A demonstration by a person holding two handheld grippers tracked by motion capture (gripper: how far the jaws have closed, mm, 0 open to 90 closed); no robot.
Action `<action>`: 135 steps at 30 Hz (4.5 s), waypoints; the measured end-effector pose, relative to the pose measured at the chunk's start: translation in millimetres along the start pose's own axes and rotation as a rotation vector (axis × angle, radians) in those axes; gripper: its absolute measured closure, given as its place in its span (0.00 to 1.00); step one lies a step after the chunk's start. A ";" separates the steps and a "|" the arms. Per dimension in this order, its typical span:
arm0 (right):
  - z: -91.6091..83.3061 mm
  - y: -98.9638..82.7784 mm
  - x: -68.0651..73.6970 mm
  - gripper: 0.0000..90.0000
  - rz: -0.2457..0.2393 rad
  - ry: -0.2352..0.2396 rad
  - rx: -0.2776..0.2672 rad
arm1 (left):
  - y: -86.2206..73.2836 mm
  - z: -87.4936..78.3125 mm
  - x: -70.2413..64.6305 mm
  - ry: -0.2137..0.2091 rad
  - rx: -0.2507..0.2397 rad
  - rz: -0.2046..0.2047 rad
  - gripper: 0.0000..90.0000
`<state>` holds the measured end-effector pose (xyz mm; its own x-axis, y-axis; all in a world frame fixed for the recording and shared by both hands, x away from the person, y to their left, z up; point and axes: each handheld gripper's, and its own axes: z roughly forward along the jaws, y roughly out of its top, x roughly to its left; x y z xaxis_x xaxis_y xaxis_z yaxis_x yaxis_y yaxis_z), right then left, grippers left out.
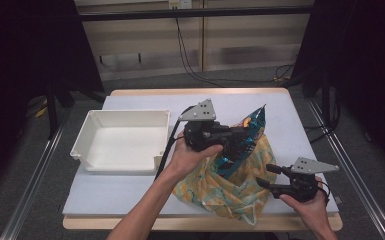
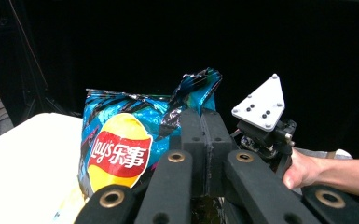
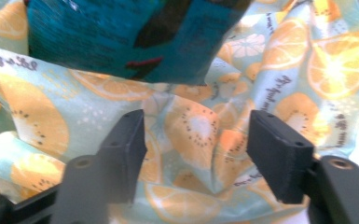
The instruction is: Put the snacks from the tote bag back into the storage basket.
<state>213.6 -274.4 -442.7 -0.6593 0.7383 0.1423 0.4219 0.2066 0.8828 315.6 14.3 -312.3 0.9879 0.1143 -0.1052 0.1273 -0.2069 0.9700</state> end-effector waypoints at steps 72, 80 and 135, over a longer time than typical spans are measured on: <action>-3.0 -2.7 -0.1 0.27 0.003 0.036 -0.051 | 75.7 -102.1 39.2 0.141 -0.154 -0.011 1.00; 0.5 -2.1 -1.7 0.27 0.001 0.047 -0.054 | 68.6 -127.0 46.1 0.205 -0.174 -0.029 1.00; -0.7 -7.0 4.6 0.24 -0.005 0.031 -0.041 | -20.7 -256.5 92.8 0.672 -0.085 -0.177 1.00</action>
<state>207.2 -273.0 -447.9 -0.6805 0.7171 0.1508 0.3927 0.1832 0.9012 381.8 278.5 -286.0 0.6801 0.7212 -0.1319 0.2471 -0.0560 0.9674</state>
